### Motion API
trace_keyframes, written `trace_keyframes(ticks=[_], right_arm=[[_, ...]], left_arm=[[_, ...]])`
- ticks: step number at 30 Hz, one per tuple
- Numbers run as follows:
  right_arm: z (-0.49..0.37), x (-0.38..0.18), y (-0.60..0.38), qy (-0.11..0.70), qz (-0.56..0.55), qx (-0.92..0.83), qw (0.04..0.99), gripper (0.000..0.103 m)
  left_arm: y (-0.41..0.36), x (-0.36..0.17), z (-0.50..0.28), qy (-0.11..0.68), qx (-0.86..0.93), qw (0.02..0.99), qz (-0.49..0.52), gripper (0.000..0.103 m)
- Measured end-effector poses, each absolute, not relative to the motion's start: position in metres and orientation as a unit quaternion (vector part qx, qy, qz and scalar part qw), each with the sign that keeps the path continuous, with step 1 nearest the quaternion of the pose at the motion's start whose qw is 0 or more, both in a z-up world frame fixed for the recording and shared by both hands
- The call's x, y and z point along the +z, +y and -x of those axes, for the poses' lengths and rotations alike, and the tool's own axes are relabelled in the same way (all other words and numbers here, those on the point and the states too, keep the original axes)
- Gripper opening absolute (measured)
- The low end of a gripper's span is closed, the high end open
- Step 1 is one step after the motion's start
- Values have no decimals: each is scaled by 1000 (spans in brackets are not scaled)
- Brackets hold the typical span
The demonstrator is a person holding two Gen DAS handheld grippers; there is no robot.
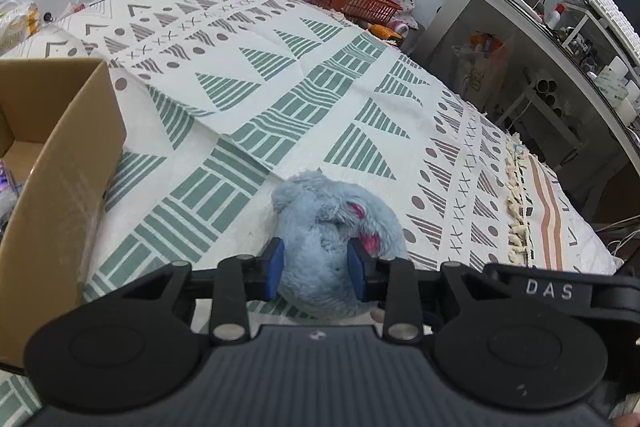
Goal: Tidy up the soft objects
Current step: 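Grasp the blue fluffy plush with both tools, then lift the blue fluffy plush with both tools and carry it over the cardboard box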
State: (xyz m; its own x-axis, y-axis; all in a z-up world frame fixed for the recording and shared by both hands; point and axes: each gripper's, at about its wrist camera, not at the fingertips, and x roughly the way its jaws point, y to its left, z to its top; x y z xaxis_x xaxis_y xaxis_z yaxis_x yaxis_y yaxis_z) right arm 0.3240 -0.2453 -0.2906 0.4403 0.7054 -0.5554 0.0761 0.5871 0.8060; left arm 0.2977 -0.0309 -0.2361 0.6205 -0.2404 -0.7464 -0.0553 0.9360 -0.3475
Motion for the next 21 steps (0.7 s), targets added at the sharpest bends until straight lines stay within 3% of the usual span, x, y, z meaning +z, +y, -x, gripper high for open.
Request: trace_keyframes(ticks=[2, 21], right_arm=[[-324, -290, -246, 489, -398, 205, 749, 20], [-340, -293, -242, 471, -353, 168, 790, 25]], left_arm=[[-31, -238, -298, 437, -54, 881, 172, 33], [-34, -250, -304, 452, -72, 867, 197, 31]])
